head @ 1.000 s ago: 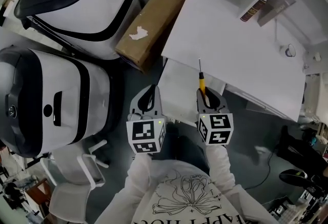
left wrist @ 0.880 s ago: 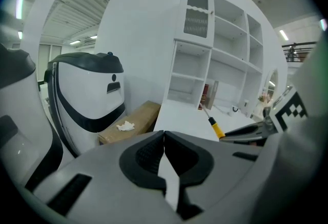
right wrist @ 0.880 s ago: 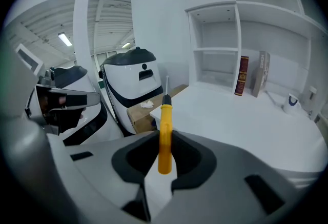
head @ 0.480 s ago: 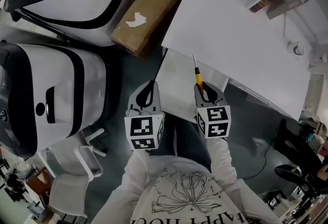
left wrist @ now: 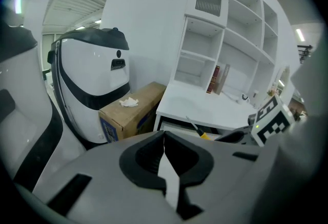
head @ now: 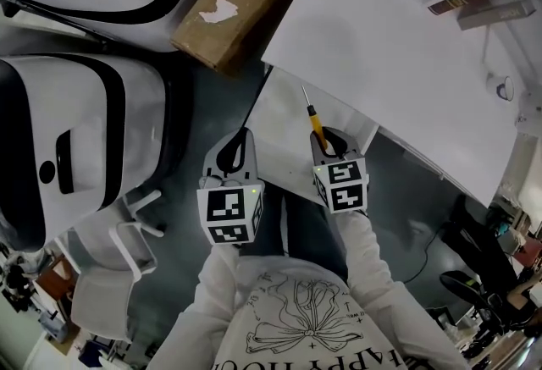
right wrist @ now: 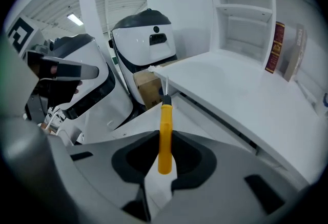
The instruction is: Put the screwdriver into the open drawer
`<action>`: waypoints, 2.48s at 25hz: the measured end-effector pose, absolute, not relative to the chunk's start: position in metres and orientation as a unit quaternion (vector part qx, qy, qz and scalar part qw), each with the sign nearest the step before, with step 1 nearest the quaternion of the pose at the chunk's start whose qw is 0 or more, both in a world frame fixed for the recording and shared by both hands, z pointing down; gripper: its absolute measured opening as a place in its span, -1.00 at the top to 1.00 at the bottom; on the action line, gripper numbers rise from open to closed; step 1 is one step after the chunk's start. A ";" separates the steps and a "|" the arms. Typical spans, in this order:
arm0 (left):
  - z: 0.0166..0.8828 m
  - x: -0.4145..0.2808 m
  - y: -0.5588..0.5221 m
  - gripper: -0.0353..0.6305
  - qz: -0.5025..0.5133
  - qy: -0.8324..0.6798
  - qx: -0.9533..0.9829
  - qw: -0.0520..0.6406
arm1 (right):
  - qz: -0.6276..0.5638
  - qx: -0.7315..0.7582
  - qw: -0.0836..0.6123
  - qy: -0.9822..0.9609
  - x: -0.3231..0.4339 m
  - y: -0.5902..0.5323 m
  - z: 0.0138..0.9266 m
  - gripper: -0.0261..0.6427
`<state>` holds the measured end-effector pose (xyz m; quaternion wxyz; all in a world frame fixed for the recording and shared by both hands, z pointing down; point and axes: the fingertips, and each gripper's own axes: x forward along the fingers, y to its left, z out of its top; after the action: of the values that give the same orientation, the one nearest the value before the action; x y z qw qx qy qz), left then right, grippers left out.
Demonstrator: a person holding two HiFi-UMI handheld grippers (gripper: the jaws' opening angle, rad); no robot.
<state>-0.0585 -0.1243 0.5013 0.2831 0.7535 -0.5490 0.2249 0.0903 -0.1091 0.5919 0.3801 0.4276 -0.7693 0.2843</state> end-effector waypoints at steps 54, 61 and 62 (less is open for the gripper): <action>0.519 -0.073 -0.126 0.88 0.208 -0.583 0.728 0.294 | 0.325 0.459 0.374 -0.737 0.125 -0.117 0.633 0.62; 0.440 -0.071 -0.141 0.88 0.164 -0.582 0.759 0.241 | 0.261 0.518 0.286 -0.763 0.125 -0.136 0.503 0.65; 0.428 -0.070 -0.143 0.88 0.158 -0.581 0.764 0.232 | 0.251 0.526 0.274 -0.765 0.126 -0.138 0.487 0.65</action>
<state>-0.0702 -0.1426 0.4282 0.2315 0.7638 -0.5814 0.1581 0.1256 -0.1382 0.4868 0.2742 0.5264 -0.7646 0.2512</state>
